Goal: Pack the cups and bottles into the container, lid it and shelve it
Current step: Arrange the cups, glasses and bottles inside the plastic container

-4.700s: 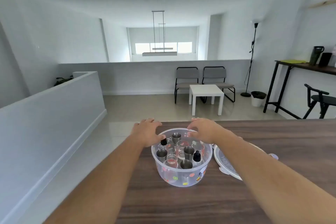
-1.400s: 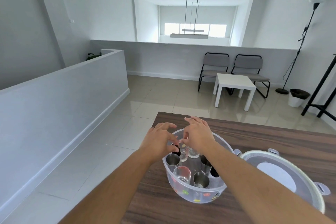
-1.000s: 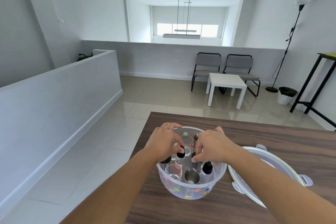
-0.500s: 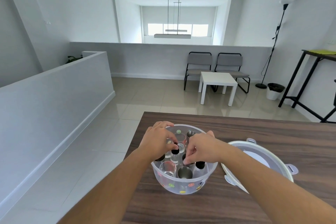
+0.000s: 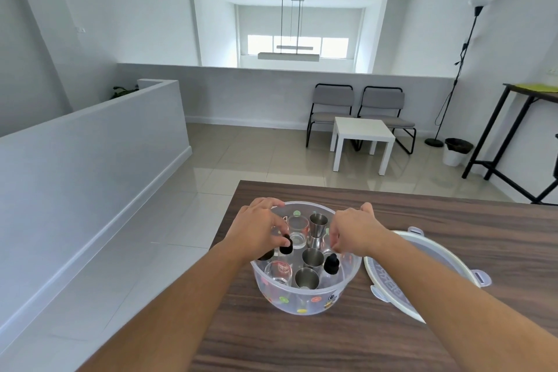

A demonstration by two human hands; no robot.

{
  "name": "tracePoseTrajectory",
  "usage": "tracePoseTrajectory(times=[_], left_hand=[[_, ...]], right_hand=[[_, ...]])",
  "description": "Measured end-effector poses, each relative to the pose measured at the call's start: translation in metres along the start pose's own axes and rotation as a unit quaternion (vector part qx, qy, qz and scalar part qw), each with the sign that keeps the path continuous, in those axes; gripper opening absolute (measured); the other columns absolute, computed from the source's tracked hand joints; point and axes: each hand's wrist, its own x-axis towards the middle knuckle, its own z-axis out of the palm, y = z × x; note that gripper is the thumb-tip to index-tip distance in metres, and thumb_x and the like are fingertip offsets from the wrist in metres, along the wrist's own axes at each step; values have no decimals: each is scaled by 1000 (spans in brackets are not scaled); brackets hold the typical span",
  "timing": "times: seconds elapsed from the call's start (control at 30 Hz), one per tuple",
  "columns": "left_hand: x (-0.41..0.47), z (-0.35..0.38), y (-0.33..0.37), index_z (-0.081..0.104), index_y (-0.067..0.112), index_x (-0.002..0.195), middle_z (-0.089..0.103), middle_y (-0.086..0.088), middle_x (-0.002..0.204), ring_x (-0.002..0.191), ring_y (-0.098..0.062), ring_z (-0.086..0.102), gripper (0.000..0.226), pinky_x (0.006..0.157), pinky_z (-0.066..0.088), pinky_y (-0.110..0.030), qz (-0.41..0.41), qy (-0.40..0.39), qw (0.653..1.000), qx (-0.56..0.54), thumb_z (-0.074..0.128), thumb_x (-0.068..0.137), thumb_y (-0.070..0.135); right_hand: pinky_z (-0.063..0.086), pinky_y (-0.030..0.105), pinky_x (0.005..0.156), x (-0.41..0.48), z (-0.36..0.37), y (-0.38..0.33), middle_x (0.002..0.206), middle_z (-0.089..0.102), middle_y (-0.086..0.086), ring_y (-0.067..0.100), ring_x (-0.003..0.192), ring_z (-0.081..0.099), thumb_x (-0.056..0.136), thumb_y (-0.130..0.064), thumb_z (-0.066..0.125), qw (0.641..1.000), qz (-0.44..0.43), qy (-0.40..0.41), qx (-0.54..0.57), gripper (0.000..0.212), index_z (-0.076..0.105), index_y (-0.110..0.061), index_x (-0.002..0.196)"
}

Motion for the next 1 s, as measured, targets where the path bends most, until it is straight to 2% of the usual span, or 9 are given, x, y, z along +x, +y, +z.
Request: tracePoseTrajectory(times=[0.1, 0.2, 0.27, 0.37, 0.67, 0.83, 0.87, 0.93, 1.0], left_hand=[[-3, -1, -2, 73, 34, 92, 42, 11, 141, 131, -12, 29, 19, 108, 24, -43, -3, 1, 1000, 5, 71, 75, 42], [-5, -2, -2, 73, 34, 91, 42, 11, 141, 131, -11, 30, 18, 108, 25, -42, -7, 5, 1000, -1, 71, 75, 42], [-7, -2, -2, 73, 33, 91, 43, 11, 141, 131, -11, 30, 18, 108, 25, -42, -6, 7, 1000, -11, 72, 74, 40], [-9, -2, -2, 73, 34, 90, 43, 11, 141, 131, -11, 30, 17, 108, 25, -41, -4, 10, 1000, -19, 73, 74, 38], [-7, 6, -6, 73, 35, 91, 44, 13, 139, 129, -9, 30, 16, 105, 25, -39, -8, 23, 999, -23, 73, 74, 38], [-5, 9, -9, 73, 37, 89, 45, 13, 139, 129, -9, 30, 16, 107, 25, -41, -13, 26, 999, -32, 74, 73, 39], [-6, 10, -9, 73, 36, 89, 45, 13, 139, 129, -9, 30, 16, 107, 24, -41, -15, 27, 999, -34, 74, 73, 39], [-6, 10, -8, 73, 35, 89, 45, 13, 139, 130, -8, 30, 16, 108, 24, -42, -20, 28, 999, -38, 74, 73, 39], [-6, 10, -6, 73, 34, 89, 45, 13, 139, 130, -8, 30, 16, 109, 23, -43, -22, 29, 998, -41, 74, 73, 39]], right_hand=[[22, 40, 89, 1, 2, -1, 71, 63, -11, 12, 76, 53, 76, -18, 64, 1000, -19, -11, 12, 27, 55, -25, 52], [19, 36, 84, 4, 4, -3, 77, 62, -13, 9, 81, 50, 80, -24, 65, 998, -54, -11, 26, 18, 63, -28, 63], [17, 34, 82, 6, 5, -6, 72, 56, -16, 7, 78, 46, 82, -22, 64, 996, -79, -1, 43, 12, 68, -26, 71], [17, 33, 81, 11, 6, -12, 67, 48, -17, 6, 78, 45, 83, -20, 61, 993, -106, 14, 56, 14, 74, -27, 82], [23, 34, 86, 23, -5, -25, 68, 51, -20, 3, 84, 47, 82, -29, 69, 986, -136, -20, 93, 8, 75, -28, 87], [32, 38, 93, 14, -12, -15, 77, 59, -17, 6, 85, 54, 86, -33, 61, 986, -108, 14, 127, 11, 72, -31, 87], [36, 37, 92, 11, -14, -11, 78, 62, -18, 7, 85, 56, 85, -35, 61, 985, -102, 13, 136, 12, 72, -30, 84], [44, 31, 79, 5, -18, -5, 65, 61, -21, 5, 74, 59, 83, -40, 63, 984, -96, -15, 150, 19, 72, -26, 74], [42, 27, 65, 1, -19, -8, 53, 58, -17, 5, 59, 55, 79, -47, 65, 986, -85, -57, 135, 30, 69, -21, 64]])
